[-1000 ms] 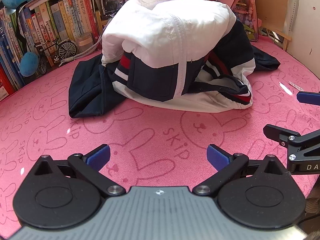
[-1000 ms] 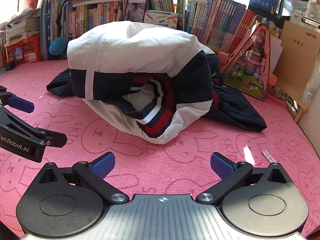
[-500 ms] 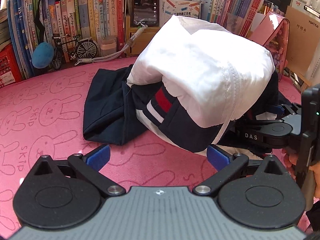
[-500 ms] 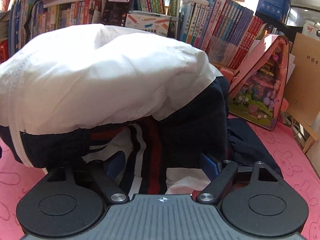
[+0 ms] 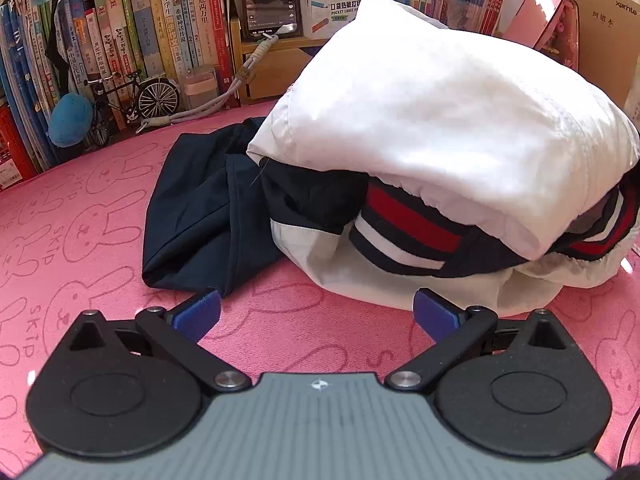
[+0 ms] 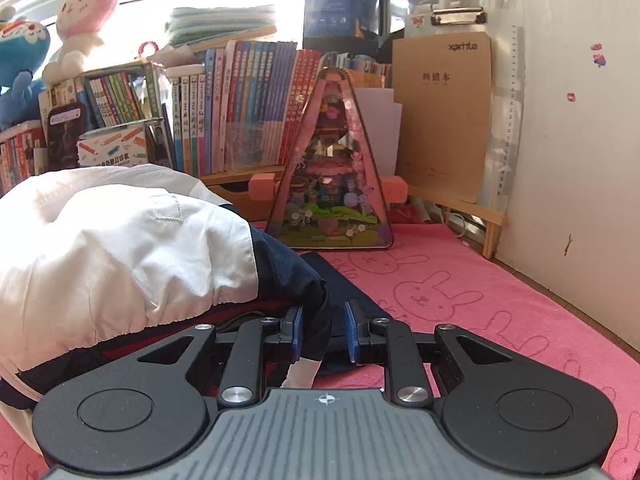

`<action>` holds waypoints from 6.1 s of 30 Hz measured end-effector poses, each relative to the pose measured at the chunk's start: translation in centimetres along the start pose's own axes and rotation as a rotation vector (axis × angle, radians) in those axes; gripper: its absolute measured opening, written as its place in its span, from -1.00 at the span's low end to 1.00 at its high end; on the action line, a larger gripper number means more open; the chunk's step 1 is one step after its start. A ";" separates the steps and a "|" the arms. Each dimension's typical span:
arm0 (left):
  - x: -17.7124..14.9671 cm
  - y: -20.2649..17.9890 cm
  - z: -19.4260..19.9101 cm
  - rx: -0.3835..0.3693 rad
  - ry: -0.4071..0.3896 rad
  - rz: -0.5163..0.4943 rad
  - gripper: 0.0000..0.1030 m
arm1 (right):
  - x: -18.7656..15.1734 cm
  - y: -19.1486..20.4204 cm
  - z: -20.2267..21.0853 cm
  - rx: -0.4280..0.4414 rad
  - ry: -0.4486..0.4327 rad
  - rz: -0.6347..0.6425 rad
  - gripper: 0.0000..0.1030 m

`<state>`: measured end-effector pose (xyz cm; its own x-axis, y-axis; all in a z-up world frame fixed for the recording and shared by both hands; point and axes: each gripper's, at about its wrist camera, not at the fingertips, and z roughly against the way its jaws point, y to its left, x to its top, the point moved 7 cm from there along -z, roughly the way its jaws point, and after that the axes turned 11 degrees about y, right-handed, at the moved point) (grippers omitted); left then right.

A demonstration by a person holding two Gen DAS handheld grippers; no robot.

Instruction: Fold clothes

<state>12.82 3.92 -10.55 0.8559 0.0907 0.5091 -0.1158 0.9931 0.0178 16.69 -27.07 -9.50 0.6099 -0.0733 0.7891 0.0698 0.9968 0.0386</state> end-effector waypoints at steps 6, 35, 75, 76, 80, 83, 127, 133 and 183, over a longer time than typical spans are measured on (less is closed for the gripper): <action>1.7 -0.5 0.2 0.021 -0.030 -0.004 1.00 | -3.0 -1.7 1.7 0.049 0.074 0.017 -0.21; 3.7 -3.8 0.3 0.034 -0.162 -0.042 1.00 | 3.2 10.3 -0.7 0.599 0.158 0.050 0.19; 5.7 -1.8 1.0 0.128 -0.401 0.016 1.00 | 2.6 11.7 1.5 0.433 -0.065 0.247 -0.02; 6.0 -1.5 1.0 0.134 -0.405 0.050 1.00 | 2.6 11.4 1.7 0.432 -0.068 0.246 -0.02; 7.3 1.3 1.8 0.197 -0.428 0.189 1.00 | 2.3 10.7 1.8 0.420 -0.065 0.259 -0.03; 7.4 2.7 2.0 0.182 -0.414 0.221 1.00 | 1.8 11.0 1.6 0.409 -0.060 0.279 -0.08; 3.4 2.1 7.7 0.367 -0.647 0.080 0.82 | -4.9 7.9 6.4 0.417 -0.079 0.391 0.61; 1.4 5.9 15.1 0.396 -0.761 0.190 0.82 | -6.5 10.2 6.9 0.353 -0.113 0.434 0.69; -14.8 7.8 15.6 0.309 -0.447 0.069 1.00 | -10.8 -2.8 21.9 -0.065 -0.147 0.306 1.00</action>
<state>-8.64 9.14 -4.52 0.5511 0.0471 0.8331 -0.3641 0.9119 0.1892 -7.39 -28.41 -4.66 0.4905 0.2392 0.8380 -0.0456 0.9673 -0.2494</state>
